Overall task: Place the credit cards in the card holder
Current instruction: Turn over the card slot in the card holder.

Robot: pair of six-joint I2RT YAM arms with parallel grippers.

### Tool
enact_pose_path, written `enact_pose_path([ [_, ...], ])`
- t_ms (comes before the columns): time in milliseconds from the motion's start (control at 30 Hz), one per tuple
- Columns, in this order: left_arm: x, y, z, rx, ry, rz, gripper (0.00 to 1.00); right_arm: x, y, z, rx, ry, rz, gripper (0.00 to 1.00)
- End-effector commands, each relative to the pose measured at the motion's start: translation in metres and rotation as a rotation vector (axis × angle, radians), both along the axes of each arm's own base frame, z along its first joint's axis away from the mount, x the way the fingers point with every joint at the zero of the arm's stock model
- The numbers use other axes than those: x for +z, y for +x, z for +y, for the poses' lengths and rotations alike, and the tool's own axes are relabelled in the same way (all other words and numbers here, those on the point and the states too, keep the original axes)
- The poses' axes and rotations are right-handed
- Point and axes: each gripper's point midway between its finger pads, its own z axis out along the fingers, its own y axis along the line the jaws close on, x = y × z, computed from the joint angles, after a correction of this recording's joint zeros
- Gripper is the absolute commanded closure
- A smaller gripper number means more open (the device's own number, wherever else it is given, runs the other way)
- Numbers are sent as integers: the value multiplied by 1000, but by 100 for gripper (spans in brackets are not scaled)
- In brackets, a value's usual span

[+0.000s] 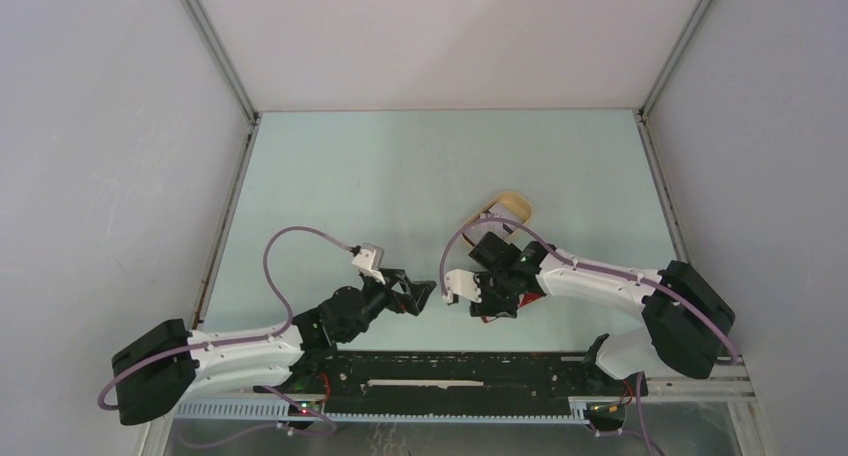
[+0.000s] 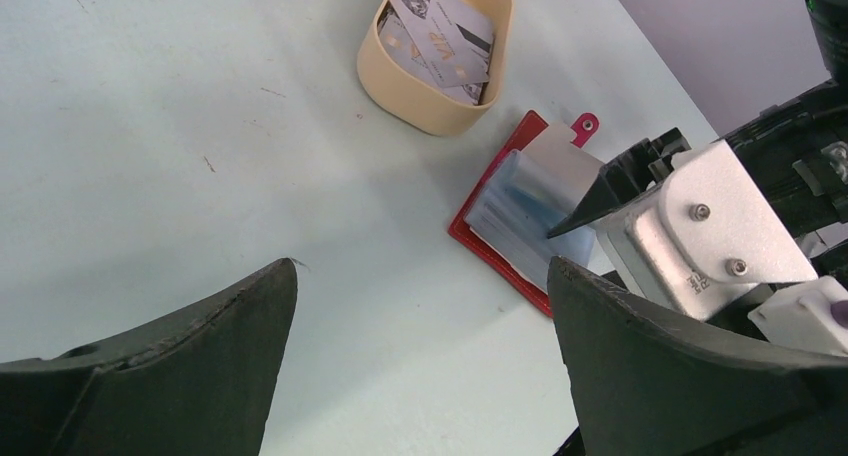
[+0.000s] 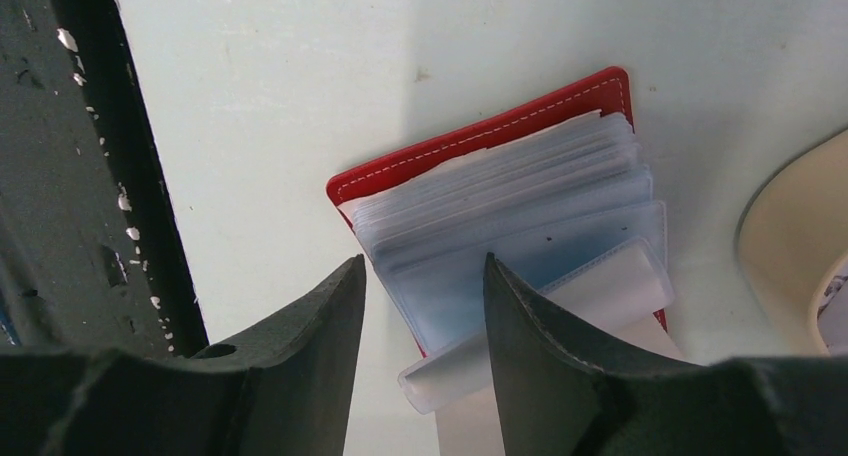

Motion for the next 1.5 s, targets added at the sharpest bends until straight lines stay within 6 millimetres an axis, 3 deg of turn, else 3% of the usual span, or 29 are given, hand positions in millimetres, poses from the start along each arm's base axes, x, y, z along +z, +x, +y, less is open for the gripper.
enact_pose_path([
  [0, 14, 4, -4, 7, -52, -19, 1, 15, 11, 3, -53, 49, -14, 45],
  [267, 13, 3, -14, -21, -64, -2, 1, 29, 7, 6, -130, 148, 92, 37],
  [500, 12, 1, -22, -46, -71, 12, 2, 38, 23, 15, -320, 231, 149, 31],
  [833, 10, 2, -24, -49, -67, 19, 2, 19, 39, 13, -511, 161, 177, 23],
  [1467, 9, 1, -22, -45, -71, 20, 2, 2, 45, 3, -521, 62, 118, 24],
])
